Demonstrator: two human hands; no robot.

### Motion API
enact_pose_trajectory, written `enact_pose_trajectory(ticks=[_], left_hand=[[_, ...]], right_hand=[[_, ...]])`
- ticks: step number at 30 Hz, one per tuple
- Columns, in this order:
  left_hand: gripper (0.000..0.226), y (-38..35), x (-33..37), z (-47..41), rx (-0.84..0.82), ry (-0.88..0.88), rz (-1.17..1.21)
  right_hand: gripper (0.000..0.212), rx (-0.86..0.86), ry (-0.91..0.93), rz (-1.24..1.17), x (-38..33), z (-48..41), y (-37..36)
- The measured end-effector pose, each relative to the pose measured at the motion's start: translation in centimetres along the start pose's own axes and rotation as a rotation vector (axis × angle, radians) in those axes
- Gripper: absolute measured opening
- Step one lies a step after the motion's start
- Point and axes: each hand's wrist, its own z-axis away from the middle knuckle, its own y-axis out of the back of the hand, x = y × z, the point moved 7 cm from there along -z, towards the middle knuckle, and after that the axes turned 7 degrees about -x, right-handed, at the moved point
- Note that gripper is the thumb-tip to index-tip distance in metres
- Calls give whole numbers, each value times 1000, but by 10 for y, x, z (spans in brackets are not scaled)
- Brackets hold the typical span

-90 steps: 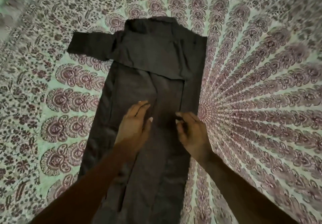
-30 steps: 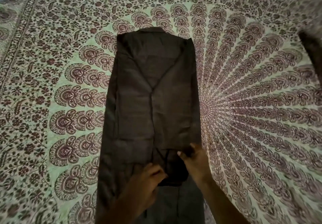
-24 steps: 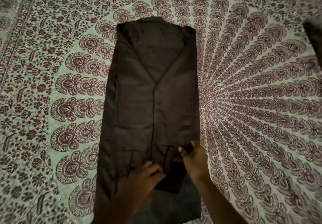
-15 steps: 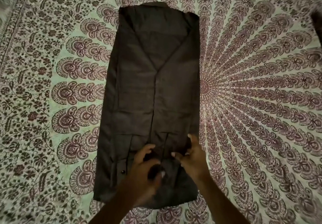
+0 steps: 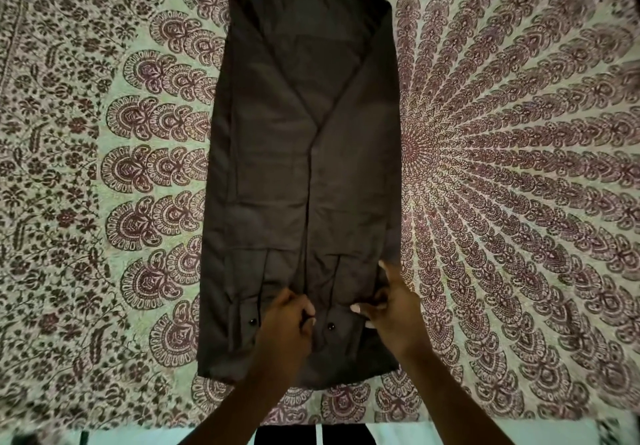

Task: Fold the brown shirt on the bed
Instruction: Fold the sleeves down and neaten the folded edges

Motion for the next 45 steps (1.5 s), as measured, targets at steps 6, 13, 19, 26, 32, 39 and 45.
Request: enact_pose_trajectory(ticks=[6,13,19,26,32,39,45], left_hand=[[6,2,5,-2,-62,-44,-230],[56,32,63,-49,69,-418,-646],[73,55,82,-116,-35,-390,-825],[51,83,137,-171,222,-537,-716],[79,95,151,-257,145,-437,-722],[77,87,131,-273,189,-464,-737],[78,85,131,-275,167,-461,-748]], right_hand=[[82,33,63,116,-9,-10,1],[64,261,202,198,-69,-55,37],[59,213,209,274,-118,-119,57],[54,347,246,230,-157,-190,97],[45,403,358,140,-220,-260,131],[39,456,458,285,-313,-344,152],[35,474,323,252,-339,-399,167]])
